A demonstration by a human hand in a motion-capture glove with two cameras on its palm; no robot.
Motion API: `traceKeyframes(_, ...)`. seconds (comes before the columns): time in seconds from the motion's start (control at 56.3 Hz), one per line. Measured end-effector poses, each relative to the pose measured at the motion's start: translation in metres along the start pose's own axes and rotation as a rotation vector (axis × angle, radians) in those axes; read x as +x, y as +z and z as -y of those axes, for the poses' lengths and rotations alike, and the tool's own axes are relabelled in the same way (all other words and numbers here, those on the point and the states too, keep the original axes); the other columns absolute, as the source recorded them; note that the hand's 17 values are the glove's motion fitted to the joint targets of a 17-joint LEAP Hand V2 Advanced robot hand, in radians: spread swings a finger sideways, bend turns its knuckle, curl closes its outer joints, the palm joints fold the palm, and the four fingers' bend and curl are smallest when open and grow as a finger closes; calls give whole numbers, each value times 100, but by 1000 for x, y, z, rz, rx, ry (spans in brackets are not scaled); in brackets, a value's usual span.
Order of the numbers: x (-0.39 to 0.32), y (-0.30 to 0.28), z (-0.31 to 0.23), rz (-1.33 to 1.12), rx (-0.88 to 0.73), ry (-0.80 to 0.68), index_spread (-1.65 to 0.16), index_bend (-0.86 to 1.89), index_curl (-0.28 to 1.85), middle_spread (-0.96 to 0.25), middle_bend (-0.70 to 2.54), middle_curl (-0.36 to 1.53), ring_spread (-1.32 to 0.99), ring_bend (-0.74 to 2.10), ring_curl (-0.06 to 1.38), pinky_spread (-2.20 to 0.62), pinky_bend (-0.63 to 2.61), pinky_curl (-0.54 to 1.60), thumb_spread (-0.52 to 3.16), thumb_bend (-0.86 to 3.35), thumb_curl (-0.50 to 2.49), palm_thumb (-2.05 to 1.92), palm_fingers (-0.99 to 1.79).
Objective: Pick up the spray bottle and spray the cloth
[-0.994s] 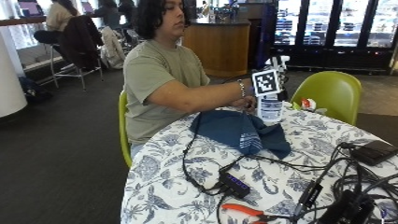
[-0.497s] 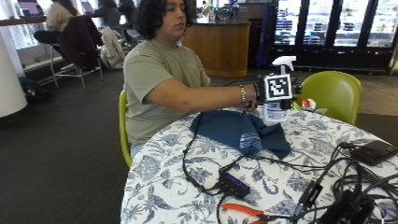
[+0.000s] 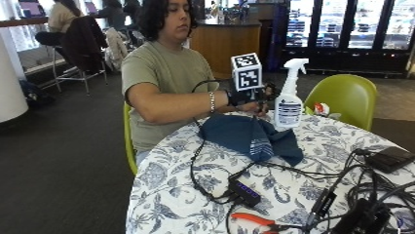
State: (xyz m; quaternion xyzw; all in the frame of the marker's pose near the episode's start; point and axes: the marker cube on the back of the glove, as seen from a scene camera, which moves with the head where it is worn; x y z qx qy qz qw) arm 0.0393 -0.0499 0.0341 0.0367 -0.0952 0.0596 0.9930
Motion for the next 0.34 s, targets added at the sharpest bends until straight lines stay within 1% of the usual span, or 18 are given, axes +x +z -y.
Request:
traceKeyframes(0.142, -19, -20, -33, -97, -14, -66, -39, 17, 38, -3, 21, 37, -10, 24, 32, 19, 16, 30, 100, -4, 45, 49, 34)
traceKeyframes(0.337, -38, -29, -51, -183, -76, -117, -41, 17, 36, -4, 20, 37, -10, 24, 32, 19, 16, 29, 101, -3, 40, 47, 32)
